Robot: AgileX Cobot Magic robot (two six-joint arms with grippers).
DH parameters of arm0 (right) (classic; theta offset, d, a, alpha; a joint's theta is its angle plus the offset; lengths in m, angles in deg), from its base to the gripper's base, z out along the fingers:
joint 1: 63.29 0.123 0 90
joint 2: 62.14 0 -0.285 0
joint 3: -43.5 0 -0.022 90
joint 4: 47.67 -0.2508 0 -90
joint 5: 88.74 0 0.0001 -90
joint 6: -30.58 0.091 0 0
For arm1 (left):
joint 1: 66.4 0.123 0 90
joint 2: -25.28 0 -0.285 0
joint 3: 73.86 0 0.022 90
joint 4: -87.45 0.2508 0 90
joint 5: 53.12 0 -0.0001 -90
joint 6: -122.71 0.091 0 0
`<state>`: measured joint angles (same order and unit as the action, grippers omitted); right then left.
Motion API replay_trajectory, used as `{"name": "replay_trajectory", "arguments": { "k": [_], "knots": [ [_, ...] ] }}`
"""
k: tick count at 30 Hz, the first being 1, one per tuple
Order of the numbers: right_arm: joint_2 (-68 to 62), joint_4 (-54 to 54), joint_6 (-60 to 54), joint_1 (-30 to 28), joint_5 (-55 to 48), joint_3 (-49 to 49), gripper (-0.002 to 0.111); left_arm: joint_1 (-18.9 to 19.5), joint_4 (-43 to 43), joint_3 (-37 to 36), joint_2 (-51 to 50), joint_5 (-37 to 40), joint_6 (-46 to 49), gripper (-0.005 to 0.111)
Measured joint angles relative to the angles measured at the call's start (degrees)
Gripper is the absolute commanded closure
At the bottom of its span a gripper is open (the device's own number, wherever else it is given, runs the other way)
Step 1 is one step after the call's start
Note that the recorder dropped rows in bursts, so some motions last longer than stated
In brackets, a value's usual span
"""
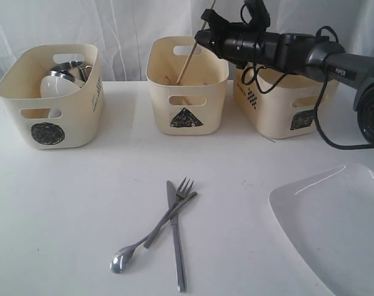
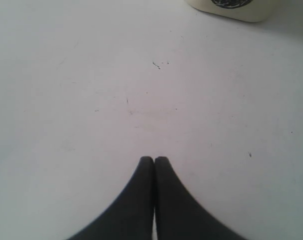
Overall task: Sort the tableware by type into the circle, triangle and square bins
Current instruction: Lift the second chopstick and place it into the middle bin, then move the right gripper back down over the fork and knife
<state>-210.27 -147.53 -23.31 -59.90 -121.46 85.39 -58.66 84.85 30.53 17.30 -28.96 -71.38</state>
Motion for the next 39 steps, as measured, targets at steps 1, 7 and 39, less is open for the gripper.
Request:
{"name": "replay_trajectory", "arguments": {
  "k": [1,7,39],
  "knots": [
    [-0.09,0.0,0.0,0.0,-0.26,0.0,0.084,0.0,0.0,0.0,0.0,0.0,0.0,0.106],
    [-0.22,-0.11,0.11,-0.05,-2.6,0.03,0.061,0.0,0.0,0.0,0.0,0.0,0.0,0.106],
    [24.2,99.86,65.27,29.5,-37.08,-23.01,0.108,0.0,-0.13,0.0,0.0,0.0,0.0,0.106]
  ]
}}
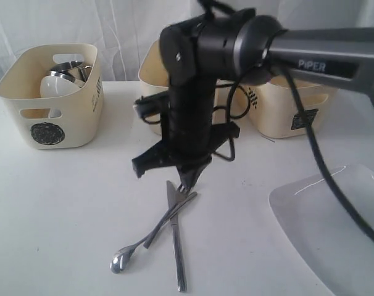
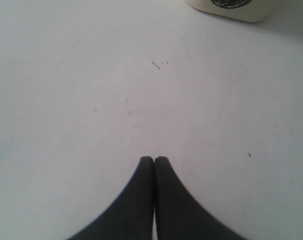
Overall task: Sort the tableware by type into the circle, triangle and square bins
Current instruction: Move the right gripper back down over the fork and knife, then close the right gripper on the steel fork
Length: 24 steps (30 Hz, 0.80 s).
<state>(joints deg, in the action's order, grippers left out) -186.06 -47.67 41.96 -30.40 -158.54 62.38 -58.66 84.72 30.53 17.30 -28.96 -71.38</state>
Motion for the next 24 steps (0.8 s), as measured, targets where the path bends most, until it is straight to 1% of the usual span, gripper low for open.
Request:
{"name": "replay_trajectory", "arguments": {
  "k": [3,4,7,10,11,13,16,22,24],
  "knots": [
    [0.0,1.7,6.24,3.12,3.5,-2.87,0.107,0.0,0.0,0.0,0.0,0.0,0.0,0.106],
    [0.0,1.71,8.21,3.61,5.49,-3.38,0.105,0.0,0.0,0.0,0.0,0.0,0.0,0.106],
    [0.0,-0.99,15.73,4.1,13.81,-4.92,0.09,0.0,0.0,0.0,0.0,0.0,0.0,0.106],
    [0.0,-9.09,20.07,3.68,19.89,-5.51,0.074,0.0,0.0,0.0,0.0,0.0,0.0,0.106],
    [0.0,-11.3,20.76,3.6,21.45,-5.51,0.069,0.0,0.0,0.0,0.0,0.0,0.0,0.106],
    [0.0,-13.82,21.41,3.43,23.2,-5.51,0.064,0.0,0.0,0.0,0.0,0.0,0.0,0.106],
    [-0.38,-15.39,21.87,3.43,22.47,-5.51,0.062,0.0,0.0,0.0,0.0,0.0,0.0,0.106],
    [-3.36,-16.15,23.76,3.43,9.99,-5.51,0.062,0.0,0.0,0.0,0.0,0.0,0.0,0.106],
    [-4.35,-16.15,24.56,3.43,7.57,-5.84,0.062,0.0,0.0,0.0,0.0,0.0,0.0,0.106]
  ]
}}
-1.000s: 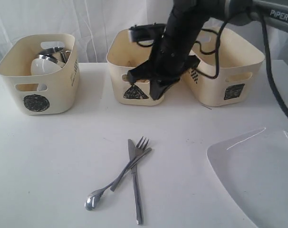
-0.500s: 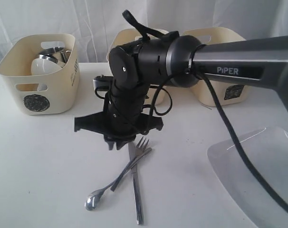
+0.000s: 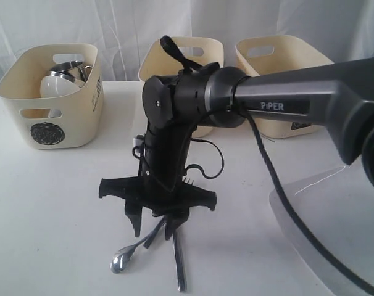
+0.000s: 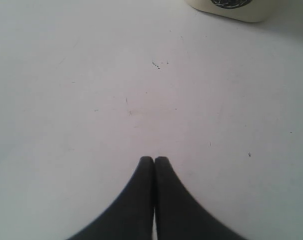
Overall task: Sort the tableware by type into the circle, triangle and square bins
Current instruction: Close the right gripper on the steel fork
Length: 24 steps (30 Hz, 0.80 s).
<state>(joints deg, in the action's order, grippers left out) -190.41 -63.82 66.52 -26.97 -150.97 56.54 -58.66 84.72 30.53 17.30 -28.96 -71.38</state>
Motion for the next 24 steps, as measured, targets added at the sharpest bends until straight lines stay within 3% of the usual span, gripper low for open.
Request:
{"name": "replay_trajectory", "arguments": {
  "k": [4,12,17,20,24],
  "knots": [
    [-1.1,0.97,3.68,0.0,-0.76,-0.12,0.062,0.0,0.0,0.0,0.0,0.0,0.0,0.106],
    [-2.78,4.47,11.13,0.0,8.84,-0.12,0.062,0.0,0.0,0.0,0.0,0.0,0.0,0.106],
    [-4.65,4.78,12.09,0.0,7.6,0.21,0.063,0.0,0.0,0.0,0.0,0.0,0.0,0.106],
    [-5.12,5.17,12.32,0.0,6.63,0.57,0.072,0.0,0.0,0.0,0.0,0.0,0.0,0.106],
    [-5.38,5.98,12.43,-0.09,5.77,0.64,0.103,0.0,0.0,0.0,0.0,0.0,0.0,0.106]
  ]
}}
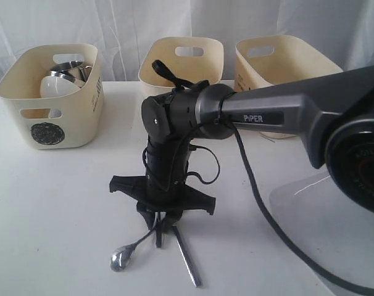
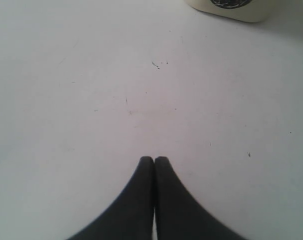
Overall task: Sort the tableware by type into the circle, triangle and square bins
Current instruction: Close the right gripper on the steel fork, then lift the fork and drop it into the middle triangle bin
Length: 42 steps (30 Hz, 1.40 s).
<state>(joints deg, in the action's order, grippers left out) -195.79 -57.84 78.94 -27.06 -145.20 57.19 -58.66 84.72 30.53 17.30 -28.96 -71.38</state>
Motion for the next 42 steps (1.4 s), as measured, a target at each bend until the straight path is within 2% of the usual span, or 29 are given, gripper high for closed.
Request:
{"name": "replay_trajectory", "arguments": {
  "k": [1,10,21,34,39,42],
  "knots": [
    [0.0,0.15,0.0,-0.1,-0.17,0.0,0.108,0.0,0.0,0.0,0.0,0.0,0.0,0.106],
    [-0.13,0.11,-1.64,-0.26,-0.22,0.35,0.108,0.0,0.0,0.0,0.0,0.0,0.0,0.106],
    [-0.16,0.25,-10.11,-0.26,6.73,3.34,0.108,0.0,0.0,0.0,0.0,0.0,0.0,0.106],
    [6.17,1.39,-25.1,-0.26,6.31,3.76,0.108,0.0,0.0,0.0,0.0,0.0,0.0,0.106],
    [14.39,1.5,-29.9,-0.81,13.48,3.76,0.108,0.0,0.0,0.0,0.0,0.0,0.0,0.106],
    [19.12,1.5,-30.62,-2.78,23.56,3.76,0.108,0.0,0.0,0.0,0.0,0.0,0.0,0.106]
  ]
}}
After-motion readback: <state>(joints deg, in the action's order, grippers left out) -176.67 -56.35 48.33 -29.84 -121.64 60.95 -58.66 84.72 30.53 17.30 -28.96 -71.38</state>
